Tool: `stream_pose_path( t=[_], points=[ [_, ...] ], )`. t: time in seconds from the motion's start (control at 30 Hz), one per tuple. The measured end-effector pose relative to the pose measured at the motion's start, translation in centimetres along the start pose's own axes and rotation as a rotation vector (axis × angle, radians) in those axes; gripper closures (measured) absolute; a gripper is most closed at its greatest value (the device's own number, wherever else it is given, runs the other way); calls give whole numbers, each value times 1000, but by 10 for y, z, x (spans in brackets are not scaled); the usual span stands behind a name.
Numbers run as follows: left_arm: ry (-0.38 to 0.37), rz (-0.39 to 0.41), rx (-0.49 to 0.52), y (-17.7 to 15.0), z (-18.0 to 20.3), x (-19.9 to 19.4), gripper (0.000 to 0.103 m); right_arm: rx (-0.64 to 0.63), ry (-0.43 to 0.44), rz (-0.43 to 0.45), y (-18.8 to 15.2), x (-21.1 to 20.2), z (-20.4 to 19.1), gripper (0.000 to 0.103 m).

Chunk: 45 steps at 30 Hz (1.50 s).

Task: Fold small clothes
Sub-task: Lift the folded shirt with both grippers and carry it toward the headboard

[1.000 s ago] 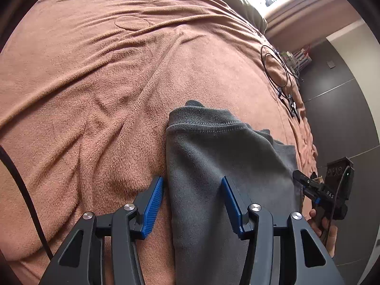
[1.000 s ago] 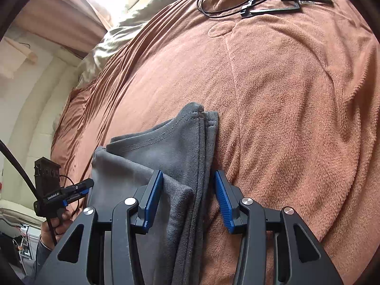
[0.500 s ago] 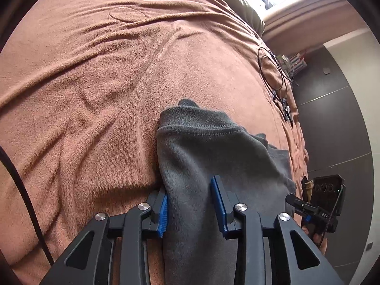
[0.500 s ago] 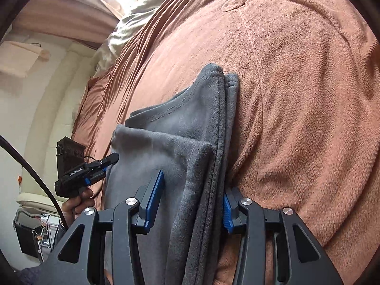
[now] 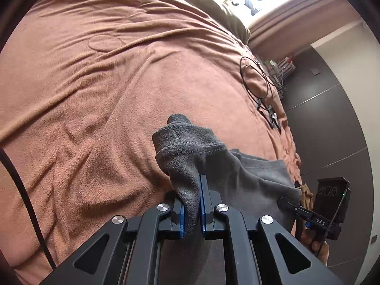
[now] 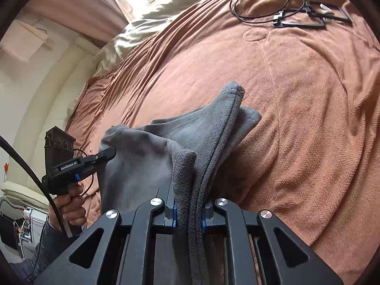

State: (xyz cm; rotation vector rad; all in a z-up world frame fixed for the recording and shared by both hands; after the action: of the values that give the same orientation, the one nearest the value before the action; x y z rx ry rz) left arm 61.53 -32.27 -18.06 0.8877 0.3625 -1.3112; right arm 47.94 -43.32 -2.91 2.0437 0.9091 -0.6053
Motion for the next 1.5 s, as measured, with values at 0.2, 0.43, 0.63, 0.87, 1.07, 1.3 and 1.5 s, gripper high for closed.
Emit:
stream_pose_path(
  t=[0.2,0.43,0.63,0.87,1.07,1.3,1.5],
  points=[
    [-26,56,68,-1,32,-36,94,-43,-11,55,-17,-29,-33,93],
    [-61,114,105,-8,61,-83,94,-96,-12,123,-45,-73,-65,93],
    [-85,162,141,-18,87,-128,94,-140,-16,173,-80,-114,-87,94],
    [-117,216,177,-39,111,-179,94,-180,-19,236,-121,-167,-109,94],
    [-147,265,214,-57,130,-219,94,-214,-14,288,-149,-204,-128,94],
    [-172,322,243,-81,146,-266,94,-263,-2,335,-180,-237,-158,94],
    [-178,373,247,-102,149,-310,94,-312,11,355,-206,-255,-184,94]
  ],
)
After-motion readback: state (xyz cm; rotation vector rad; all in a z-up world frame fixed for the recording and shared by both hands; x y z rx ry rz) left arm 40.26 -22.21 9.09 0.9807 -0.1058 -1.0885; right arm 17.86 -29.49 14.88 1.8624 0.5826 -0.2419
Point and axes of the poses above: each gripper's, at about its wrist camera, not at the fingertips, and x roughly the way its jaws point, z to its right, y to its top, the point moved 2 cm from there along x, roughly the way its jaws point
